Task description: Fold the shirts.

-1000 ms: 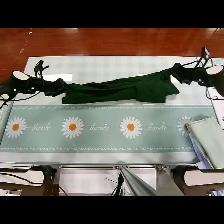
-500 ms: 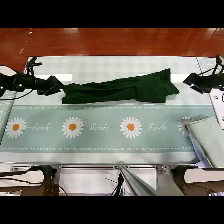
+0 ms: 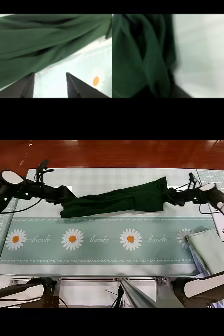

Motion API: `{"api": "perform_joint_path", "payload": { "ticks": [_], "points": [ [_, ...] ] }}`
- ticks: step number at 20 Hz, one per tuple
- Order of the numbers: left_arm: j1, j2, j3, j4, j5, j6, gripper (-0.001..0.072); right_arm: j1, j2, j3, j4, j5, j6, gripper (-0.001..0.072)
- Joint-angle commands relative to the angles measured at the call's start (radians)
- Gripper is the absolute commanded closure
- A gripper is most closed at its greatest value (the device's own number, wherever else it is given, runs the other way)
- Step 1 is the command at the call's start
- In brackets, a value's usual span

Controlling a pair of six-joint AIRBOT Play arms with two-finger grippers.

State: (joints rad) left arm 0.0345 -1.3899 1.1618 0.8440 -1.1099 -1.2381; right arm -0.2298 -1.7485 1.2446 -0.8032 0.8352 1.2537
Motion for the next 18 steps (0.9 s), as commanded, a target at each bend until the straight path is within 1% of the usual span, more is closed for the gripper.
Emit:
{"api": "perform_joint_path", "payload": {
  "ticks": [1, 3, 5, 6, 7, 8, 9, 12, 18],
  "points": [
    [-0.033, 0.006, 0.001, 0.000, 0.027, -0.001, 0.0252, 0.060, -0.004, 0.027, 0.034, -0.061, -0.028, 0.0665],
    [-0.033, 0.006, 0.001, 0.000, 0.042, -0.001, 0.0252, 0.064, 0.035, 0.031, 0.022, -0.018, -0.067, 0.0666],
    [-0.035, 0.006, 0.001, -0.011, 0.062, -0.005, 0.0256, 0.066, 0.098, 0.031, -0.041, 0.050, -0.070, 0.0666],
    [-0.039, 0.005, 0.001, -0.029, 0.072, -0.004, 0.0283, 0.070, 0.133, 0.031, -0.072, 0.092, -0.070, 0.0666],
    [-0.044, 0.005, 0.001, -0.046, 0.085, -0.004, 0.0382, 0.077, 0.175, 0.031, -0.101, 0.137, -0.070, 0.0666],
    [-0.057, 0.005, 0.000, -0.069, 0.102, -0.004, 0.0506, 0.092, 0.220, 0.031, -0.124, 0.179, -0.069, 0.0666],
    [-0.077, 0.003, 0.000, -0.087, 0.123, -0.004, 0.0540, 0.111, 0.264, 0.031, -0.145, 0.207, -0.065, 0.0666],
    [-0.166, -0.021, 0.000, -0.136, 0.180, -0.005, 0.0541, 0.200, 0.410, 0.031, -0.223, 0.229, -0.006, 0.0666],
    [-0.419, -0.145, 0.000, -0.256, 0.212, -0.005, 0.0551, 0.391, 0.630, 0.031, -0.428, 0.253, 0.206, 0.0666]
  ]
}}
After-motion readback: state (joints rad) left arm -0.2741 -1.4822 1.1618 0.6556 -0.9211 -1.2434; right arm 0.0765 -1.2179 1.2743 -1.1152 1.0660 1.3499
